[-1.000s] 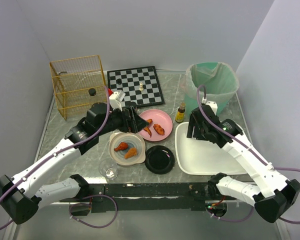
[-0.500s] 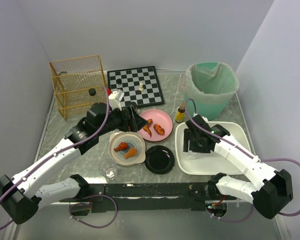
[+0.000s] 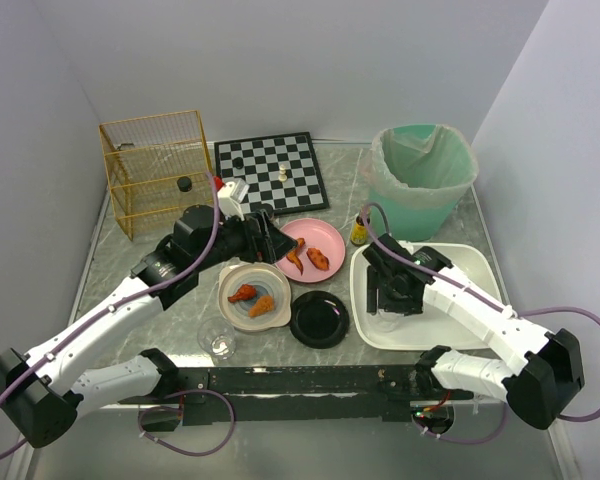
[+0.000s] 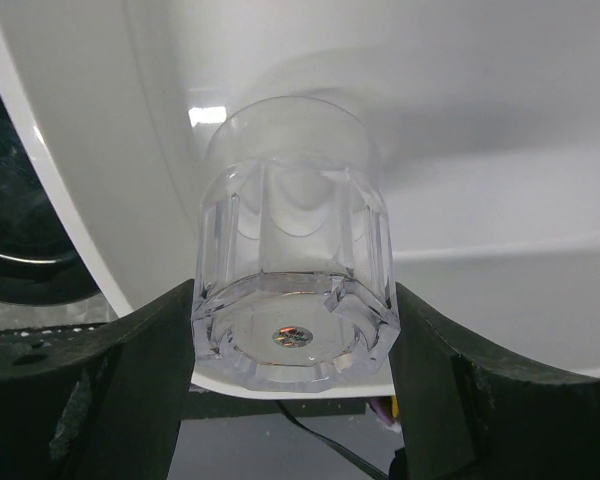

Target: Clear the kitchen counter

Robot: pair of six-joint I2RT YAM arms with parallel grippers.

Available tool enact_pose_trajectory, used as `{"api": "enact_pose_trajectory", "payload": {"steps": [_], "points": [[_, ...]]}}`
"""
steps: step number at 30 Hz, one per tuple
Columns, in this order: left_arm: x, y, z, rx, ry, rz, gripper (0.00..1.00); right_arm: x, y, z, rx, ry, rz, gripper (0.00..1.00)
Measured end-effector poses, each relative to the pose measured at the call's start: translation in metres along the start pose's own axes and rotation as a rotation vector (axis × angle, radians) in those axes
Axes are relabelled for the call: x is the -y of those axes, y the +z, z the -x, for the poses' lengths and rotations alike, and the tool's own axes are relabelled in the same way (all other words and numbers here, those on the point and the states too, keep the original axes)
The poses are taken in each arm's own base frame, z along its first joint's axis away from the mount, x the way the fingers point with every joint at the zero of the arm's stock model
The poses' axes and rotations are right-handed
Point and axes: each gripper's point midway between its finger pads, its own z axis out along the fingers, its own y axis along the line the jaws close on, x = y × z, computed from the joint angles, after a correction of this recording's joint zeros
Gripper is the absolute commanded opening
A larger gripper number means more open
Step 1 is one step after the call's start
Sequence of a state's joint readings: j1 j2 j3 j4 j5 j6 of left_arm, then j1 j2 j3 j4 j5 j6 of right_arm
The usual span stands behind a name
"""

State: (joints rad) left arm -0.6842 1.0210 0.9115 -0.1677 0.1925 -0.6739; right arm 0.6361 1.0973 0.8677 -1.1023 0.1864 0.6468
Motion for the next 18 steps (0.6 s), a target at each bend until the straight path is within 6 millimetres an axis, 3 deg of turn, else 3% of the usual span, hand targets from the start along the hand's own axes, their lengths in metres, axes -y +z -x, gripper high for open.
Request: {"api": "enact_pose_trajectory", "payload": {"steps": [7,8,12,13,18], "points": [[-0.002,0.003,-0.005,-0.016,-0.002,-0.005,0.99,0.002,0.001,-0.008,-0.051,-0.007,-0.023,0.09],[-0.002,0.003,-0.005,-0.016,-0.002,-0.004,0.99,0.002,0.003,-0.010,-0.064,-0.010,-0.027,0.14],[-0.002,0.003,-0.005,-0.017,-0.002,-0.003,0.99,0.001,0.010,-0.014,-0.088,-0.012,-0.041,0.56],[-0.002,0.003,-0.005,-0.017,-0.002,-0.003,0.99,0.001,0.010,-0.014,-0.089,-0.011,-0.043,0.62],[-0.002,0.002,-0.005,-0.018,-0.002,-0.001,0.99,0.001,0.011,-0.013,-0.084,-0.007,-0.046,0.76]]}}
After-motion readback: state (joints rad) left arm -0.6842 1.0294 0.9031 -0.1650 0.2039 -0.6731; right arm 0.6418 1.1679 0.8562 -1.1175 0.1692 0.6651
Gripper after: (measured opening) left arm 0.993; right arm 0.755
